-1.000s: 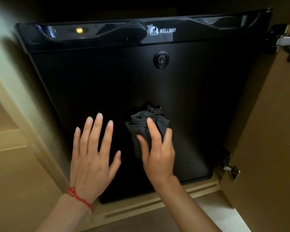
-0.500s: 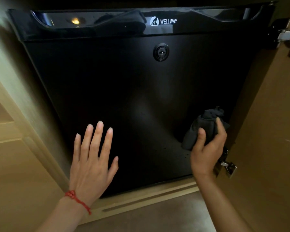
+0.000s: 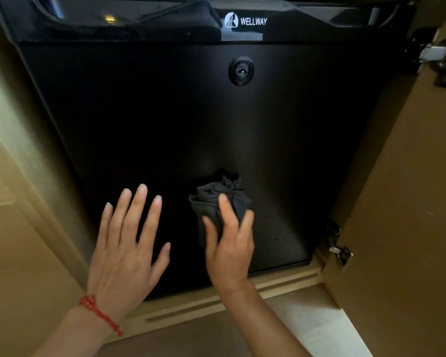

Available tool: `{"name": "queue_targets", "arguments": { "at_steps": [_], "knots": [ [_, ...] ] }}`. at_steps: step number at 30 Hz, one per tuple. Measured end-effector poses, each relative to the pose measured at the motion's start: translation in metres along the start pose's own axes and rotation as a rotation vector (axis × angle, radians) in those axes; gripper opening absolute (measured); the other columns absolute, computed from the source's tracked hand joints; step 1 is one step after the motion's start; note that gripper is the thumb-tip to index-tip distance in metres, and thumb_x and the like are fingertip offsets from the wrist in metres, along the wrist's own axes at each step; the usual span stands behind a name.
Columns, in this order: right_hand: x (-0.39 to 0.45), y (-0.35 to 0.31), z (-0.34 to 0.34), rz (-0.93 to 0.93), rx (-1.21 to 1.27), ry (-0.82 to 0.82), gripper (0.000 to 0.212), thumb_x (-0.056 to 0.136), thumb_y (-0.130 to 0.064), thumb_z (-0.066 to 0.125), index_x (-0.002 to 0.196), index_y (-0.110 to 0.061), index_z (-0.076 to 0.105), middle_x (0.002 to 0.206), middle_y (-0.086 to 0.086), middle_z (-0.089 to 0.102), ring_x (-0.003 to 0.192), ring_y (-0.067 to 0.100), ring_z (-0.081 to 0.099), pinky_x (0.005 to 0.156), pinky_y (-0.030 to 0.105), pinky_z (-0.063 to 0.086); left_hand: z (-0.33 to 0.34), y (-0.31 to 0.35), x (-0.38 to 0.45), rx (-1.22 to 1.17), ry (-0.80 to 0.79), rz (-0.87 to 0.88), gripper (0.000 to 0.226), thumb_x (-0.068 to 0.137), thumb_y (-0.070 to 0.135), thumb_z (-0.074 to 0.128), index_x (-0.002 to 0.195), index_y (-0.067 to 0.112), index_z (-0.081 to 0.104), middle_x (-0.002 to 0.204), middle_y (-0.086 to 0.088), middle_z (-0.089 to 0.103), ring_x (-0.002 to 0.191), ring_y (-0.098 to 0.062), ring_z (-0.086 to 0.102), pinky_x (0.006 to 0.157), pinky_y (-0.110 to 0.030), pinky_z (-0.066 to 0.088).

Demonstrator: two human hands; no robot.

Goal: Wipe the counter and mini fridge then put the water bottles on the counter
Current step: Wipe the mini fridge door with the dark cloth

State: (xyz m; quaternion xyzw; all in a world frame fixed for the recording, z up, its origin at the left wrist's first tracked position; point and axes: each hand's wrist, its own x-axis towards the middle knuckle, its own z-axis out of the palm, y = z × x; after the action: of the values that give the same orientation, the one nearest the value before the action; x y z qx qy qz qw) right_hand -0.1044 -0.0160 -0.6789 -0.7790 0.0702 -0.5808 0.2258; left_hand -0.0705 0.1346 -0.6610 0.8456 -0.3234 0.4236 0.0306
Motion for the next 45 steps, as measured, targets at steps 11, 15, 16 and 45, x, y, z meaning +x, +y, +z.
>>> {"name": "queue_targets", "arguments": {
  "at_steps": [11,15,16,45],
  "knots": [
    [0.008,0.05,-0.025,0.07,-0.045,-0.008,0.041,0.091,-0.039,0.043,0.125,-0.017,0.039,0.09,0.03,0.054,0.075,0.042,0.059,0.061,0.041,0.051,0.005,0.004,-0.019,0.004,-0.11,0.005,0.066,0.086,0.037,0.034,0.142,0.005,0.018,0.15,-0.019,0.015,0.139,-0.034,0.013,0.114,-0.047,0.008],
    [0.001,0.09,-0.041,0.382,0.018,0.148,0.044,0.091,-0.017,0.052,0.13,-0.001,0.041,0.113,0.031,0.049,0.103,0.025,0.046,0.085,0.018,0.038,0.007,0.002,-0.018,0.01,-0.126,0.005,0.067,0.086,0.037,0.034,0.143,0.006,0.016,0.15,-0.018,0.014,0.139,-0.033,0.011,0.114,-0.047,0.005],
    [-0.001,0.095,-0.042,0.44,0.035,0.178,0.045,0.091,-0.016,0.052,0.131,0.0,0.039,0.119,0.029,0.048,0.109,0.022,0.047,0.086,0.006,0.034,0.007,0.003,-0.018,0.014,-0.125,0.001,0.068,0.085,0.037,0.034,0.143,0.006,0.016,0.15,-0.018,0.013,0.14,-0.033,0.01,0.114,-0.047,0.004],
    [-0.04,0.084,-0.022,0.256,-0.003,0.026,0.041,0.092,-0.025,0.049,0.128,-0.009,0.041,0.098,0.025,0.052,0.088,0.032,0.056,0.082,0.022,0.046,0.025,0.009,-0.052,-0.035,-0.169,0.029,0.067,0.086,0.036,0.035,0.143,0.006,0.017,0.149,-0.022,0.014,0.142,-0.031,0.003,0.114,-0.049,0.008]
  ]
}}
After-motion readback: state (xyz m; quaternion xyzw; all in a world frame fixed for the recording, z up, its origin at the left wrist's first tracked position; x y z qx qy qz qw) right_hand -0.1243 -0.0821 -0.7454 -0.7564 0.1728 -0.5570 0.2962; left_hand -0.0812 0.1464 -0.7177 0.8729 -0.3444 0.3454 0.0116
